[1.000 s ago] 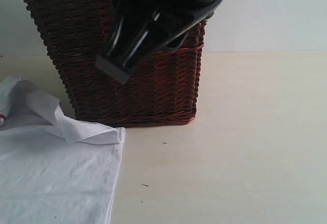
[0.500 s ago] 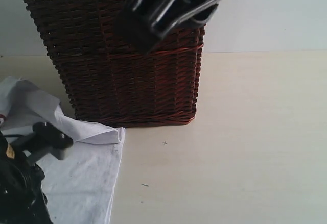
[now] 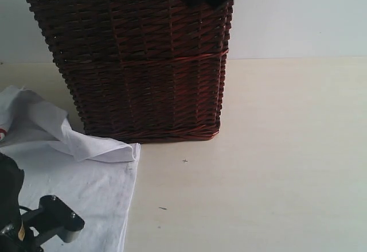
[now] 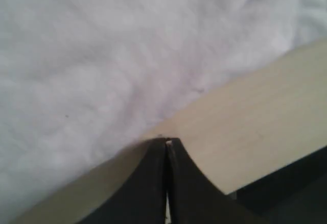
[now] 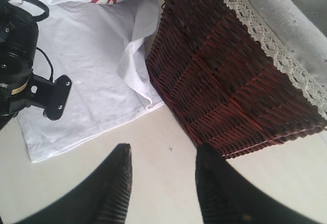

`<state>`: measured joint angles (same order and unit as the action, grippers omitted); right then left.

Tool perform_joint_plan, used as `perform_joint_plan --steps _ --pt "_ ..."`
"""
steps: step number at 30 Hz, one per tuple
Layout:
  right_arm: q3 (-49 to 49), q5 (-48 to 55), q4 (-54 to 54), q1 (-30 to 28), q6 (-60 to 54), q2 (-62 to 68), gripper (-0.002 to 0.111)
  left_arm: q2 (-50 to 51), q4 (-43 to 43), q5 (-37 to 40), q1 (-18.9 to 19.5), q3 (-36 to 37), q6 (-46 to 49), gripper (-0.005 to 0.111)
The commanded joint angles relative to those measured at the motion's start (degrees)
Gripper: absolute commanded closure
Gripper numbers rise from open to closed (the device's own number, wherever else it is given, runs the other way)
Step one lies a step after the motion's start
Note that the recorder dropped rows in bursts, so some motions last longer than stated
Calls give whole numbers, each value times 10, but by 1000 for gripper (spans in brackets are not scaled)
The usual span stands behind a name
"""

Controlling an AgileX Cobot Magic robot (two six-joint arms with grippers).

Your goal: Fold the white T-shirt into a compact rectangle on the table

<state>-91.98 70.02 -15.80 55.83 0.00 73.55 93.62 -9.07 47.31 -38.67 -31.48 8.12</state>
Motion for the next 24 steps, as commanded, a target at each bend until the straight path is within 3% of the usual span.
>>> perform_joint_plan --steps 1,5,9,13,18,21,24 --pt "-3 -1 13 -3 0 -3 68 0 -1 21 -21 17 -9 107" --pt "-3 -1 23 -3 -6 -3 68 -12 -6 21 -26 20 -8 107" --pt "-3 -1 23 -3 -9 -3 70 -65 0 -68 -26 20 -11 107" --pt "-3 -1 23 -3 -10 -3 71 -86 76 -155 -24 20 -90 107" --pt "-3 -1 23 -3 -10 -3 71 -15 157 -206 -24 20 -184 107" --pt "-3 -1 23 -3 -10 -3 71 40 145 -193 -35 20 -188 107" --pt "-3 -1 21 -3 -19 -3 71 43 141 -119 -52 23 -239 107"
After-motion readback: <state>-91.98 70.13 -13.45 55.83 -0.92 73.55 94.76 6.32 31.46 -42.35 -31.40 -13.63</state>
